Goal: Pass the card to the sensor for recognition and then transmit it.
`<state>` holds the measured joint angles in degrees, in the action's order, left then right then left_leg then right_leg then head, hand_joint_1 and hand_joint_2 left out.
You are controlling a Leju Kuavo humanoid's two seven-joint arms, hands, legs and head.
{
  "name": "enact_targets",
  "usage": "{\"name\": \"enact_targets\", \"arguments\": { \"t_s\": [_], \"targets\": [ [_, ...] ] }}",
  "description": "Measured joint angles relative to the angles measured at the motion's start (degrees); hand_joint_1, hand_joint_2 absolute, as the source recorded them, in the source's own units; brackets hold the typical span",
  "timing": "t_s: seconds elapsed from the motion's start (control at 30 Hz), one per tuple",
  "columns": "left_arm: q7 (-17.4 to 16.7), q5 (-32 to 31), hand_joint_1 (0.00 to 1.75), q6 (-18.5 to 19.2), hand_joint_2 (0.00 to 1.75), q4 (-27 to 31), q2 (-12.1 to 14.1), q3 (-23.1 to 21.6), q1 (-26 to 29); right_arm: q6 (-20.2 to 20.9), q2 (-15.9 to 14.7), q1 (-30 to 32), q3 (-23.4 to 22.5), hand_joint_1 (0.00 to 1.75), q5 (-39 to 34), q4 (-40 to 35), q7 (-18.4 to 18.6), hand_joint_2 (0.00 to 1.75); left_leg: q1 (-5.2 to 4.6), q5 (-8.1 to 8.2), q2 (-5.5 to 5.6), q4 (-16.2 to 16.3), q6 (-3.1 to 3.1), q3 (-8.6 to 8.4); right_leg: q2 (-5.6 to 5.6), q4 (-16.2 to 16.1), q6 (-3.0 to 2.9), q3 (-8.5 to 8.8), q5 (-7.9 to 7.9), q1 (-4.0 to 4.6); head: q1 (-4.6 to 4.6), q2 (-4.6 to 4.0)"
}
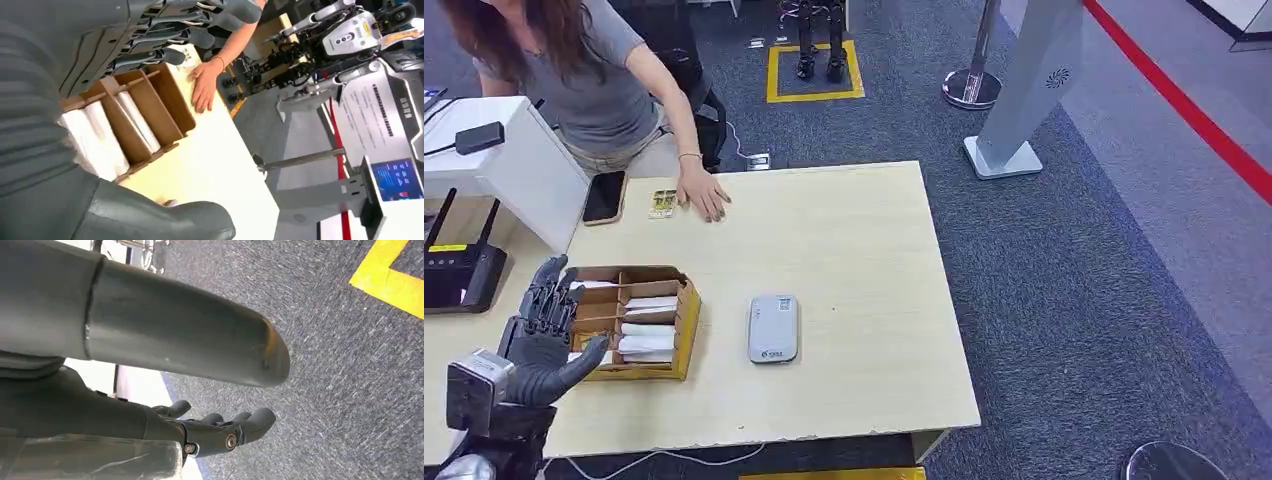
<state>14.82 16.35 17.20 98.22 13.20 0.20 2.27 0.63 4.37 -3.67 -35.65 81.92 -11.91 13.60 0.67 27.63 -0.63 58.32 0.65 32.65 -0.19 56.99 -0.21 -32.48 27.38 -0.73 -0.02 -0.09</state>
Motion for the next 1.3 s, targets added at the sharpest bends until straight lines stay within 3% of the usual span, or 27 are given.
{"name": "enact_targets", "arguments": {
  "t_s": [0.17, 0.27, 0.57, 1.3],
  "targets": [
    [-2.03, -1.10, 0.00, 0.17, 1.75, -0.90, -0.96, 0.00, 0.40, 0.07, 0.00, 0.01, 0.00, 0.00, 0.26, 0.00, 0.15, 0.00, 0.00, 0.00, 0.00, 0.00, 0.00, -0.02, 0.00, 0.00, 0.00, 0.00, 0.00, 0.00, 0.02, 0.00],
    [-1.90, -4.81, 0.00, -0.81, 1.75, -2.17, -2.34, -1.05, 0.77, 0.09, -0.04, -0.01, 0.00, 0.00, 0.74, 0.00, 0.54, 0.00, 0.00, 0.00, 0.00, 0.01, 0.00, -0.02, 0.00, 0.00, 0.00, 0.00, 0.00, 0.00, 0.00, 0.02],
    [1.51, -15.51, 0.00, -10.09, 1.75, -2.75, -5.68, -7.15, 2.50, 0.72, -0.13, 0.07, -0.22, 0.00, 0.81, 0.00, 1.66, 0.00, -0.01, 0.02, 0.00, 0.01, -0.03, -0.02, 0.00, -0.04, 0.00, 0.00, 0.00, -0.01, 0.02, 0.02],
    [2.78, -20.68, 0.00, -16.57, 1.75, -1.03, -7.34, -8.48, 2.44, 0.72, -0.24, 0.08, -0.35, 0.00, 0.94, 0.00, 1.33, 0.00, -0.01, 0.02, 0.00, 0.01, -0.03, -0.03, 0.00, -0.02, 0.00, 0.01, 0.00, 0.00, 0.00, 0.00]
  ]
}}
